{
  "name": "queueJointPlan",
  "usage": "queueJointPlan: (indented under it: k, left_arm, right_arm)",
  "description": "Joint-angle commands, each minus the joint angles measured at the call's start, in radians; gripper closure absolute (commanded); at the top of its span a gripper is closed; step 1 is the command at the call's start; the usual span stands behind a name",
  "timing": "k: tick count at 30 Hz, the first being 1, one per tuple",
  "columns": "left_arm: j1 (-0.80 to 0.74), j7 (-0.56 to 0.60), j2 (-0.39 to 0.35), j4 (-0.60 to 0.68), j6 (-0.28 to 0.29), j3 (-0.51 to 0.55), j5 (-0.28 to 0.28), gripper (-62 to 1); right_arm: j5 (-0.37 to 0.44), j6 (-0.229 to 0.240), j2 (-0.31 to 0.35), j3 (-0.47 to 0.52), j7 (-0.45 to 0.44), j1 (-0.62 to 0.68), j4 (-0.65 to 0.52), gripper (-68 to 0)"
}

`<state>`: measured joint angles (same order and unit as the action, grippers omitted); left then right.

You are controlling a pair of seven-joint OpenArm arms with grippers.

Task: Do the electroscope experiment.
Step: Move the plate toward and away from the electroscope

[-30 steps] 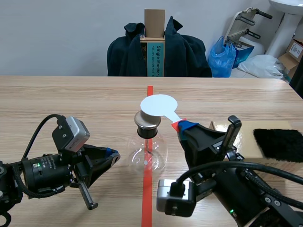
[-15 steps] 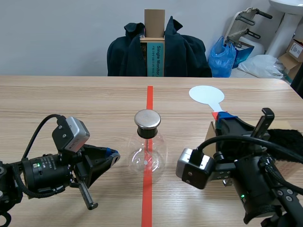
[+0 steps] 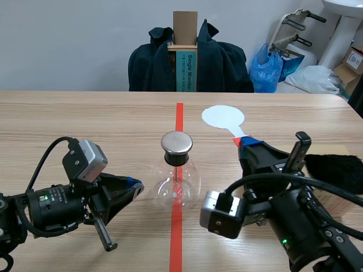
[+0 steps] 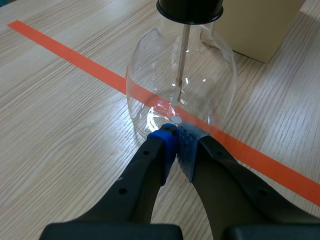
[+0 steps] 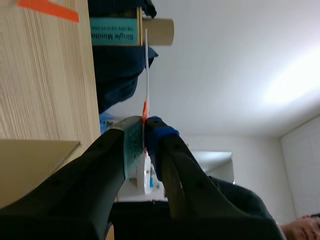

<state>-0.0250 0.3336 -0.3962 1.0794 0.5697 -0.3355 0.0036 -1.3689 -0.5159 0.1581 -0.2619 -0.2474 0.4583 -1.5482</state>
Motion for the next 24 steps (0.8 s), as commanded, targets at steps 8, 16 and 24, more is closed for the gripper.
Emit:
queueJointPlan:
  k: [8,16,24]
  left_arm:
    - [-0.003,0.013,0.005,0.015,0.000,-0.001,-0.013,-1.7]
    - [-0.003,0.013,0.005,0.015,0.000,-0.001,-0.013,-1.7]
    - [-0.003,0.013,0.005,0.015,0.000,-0.001,-0.013,-1.7]
  right_arm:
    - [0.003,-0.015,0.005,0.006,-0.178,-0.007,-0.012,-0.7]
    - [0.003,-0.015,0.005,0.006,-0.279,-0.007,-0.012,-0.7]
    - [0.003,-0.015,0.005,0.006,-0.300,-0.007,-0.012,-0.7]
